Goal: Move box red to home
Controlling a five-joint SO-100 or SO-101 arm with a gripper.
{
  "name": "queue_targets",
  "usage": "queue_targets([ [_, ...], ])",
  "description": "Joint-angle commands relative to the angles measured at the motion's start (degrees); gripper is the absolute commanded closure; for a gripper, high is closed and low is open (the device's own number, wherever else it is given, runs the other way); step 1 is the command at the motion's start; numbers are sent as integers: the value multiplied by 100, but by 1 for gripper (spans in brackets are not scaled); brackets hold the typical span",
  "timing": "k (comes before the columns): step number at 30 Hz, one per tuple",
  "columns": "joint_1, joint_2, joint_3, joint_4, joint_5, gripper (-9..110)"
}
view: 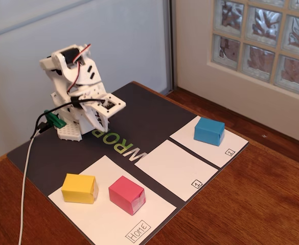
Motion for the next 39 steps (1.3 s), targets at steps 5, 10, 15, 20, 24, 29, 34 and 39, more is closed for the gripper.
queue_targets([
  [5,-501,44,703,-519,281,102],
  [10,-791,299,1169,-554,439,99],
  [15,-826,1327,1758,-404,431,99],
  [20,-826,1433,1934,-185,457,102],
  [24,-853,1863,2188,18,554,102],
  [29,-835,2109,2347,79,396,102],
  [34,-826,2109,2364,158,308,102],
  [39,-844,2109,2373,193,308,102],
])
